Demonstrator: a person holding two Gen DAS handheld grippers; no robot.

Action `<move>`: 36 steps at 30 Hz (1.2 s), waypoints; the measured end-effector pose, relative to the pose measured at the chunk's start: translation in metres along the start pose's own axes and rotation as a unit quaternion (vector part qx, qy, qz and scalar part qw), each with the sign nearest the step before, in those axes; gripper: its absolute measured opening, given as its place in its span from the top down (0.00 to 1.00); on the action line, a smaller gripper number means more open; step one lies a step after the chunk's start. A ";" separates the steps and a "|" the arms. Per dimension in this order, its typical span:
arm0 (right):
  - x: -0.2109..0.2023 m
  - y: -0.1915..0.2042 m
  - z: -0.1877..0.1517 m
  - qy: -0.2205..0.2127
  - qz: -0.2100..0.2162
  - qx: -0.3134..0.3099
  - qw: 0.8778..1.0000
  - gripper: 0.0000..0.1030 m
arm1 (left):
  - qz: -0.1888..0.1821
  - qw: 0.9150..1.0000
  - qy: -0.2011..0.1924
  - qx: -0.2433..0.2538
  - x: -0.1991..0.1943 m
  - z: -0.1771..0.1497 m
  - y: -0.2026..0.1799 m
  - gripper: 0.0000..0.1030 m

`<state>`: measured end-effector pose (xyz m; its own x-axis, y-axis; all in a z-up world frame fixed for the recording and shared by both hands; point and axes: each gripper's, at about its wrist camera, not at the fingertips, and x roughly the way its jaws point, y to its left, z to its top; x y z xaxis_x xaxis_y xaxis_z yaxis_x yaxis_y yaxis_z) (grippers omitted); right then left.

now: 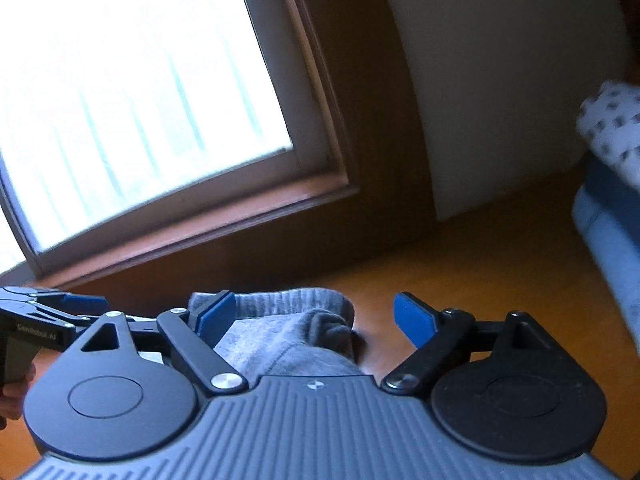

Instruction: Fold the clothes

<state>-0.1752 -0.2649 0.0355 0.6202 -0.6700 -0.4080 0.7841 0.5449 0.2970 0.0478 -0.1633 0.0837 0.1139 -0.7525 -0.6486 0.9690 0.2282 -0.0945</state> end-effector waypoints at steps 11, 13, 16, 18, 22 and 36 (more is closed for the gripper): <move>-0.066 0.009 -0.065 0.051 -0.030 0.017 0.998 0.13 | -0.034 0.998 0.047 0.035 -0.033 -0.065 -0.011 0.00; -0.065 0.015 -0.073 0.069 -0.028 0.006 0.997 0.13 | -0.031 0.997 0.058 0.041 -0.023 -0.073 -0.017 0.00; -0.059 0.028 -0.083 0.088 -0.023 -0.022 0.996 0.13 | -0.031 0.997 0.068 0.035 -0.009 -0.079 -0.023 0.00; -0.056 0.037 -0.086 0.090 -0.017 -0.039 0.995 0.13 | -0.037 0.997 0.068 0.028 -0.002 -0.081 -0.025 0.00; -0.045 0.048 -0.089 0.098 -0.005 -0.068 0.993 0.13 | -0.040 0.997 0.059 0.035 0.007 -0.080 -0.030 0.00; -0.010 0.052 -0.097 0.109 0.012 -0.124 0.986 0.14 | -0.057 0.988 0.042 0.139 0.034 -0.093 -0.045 0.00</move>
<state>-0.1432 -0.1809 -0.0291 0.5981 -0.5455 -0.5871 0.7220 0.6847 0.0994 -0.0123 -0.1413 -0.0046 -0.0059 -0.7069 -0.7073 0.9985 -0.0421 0.0337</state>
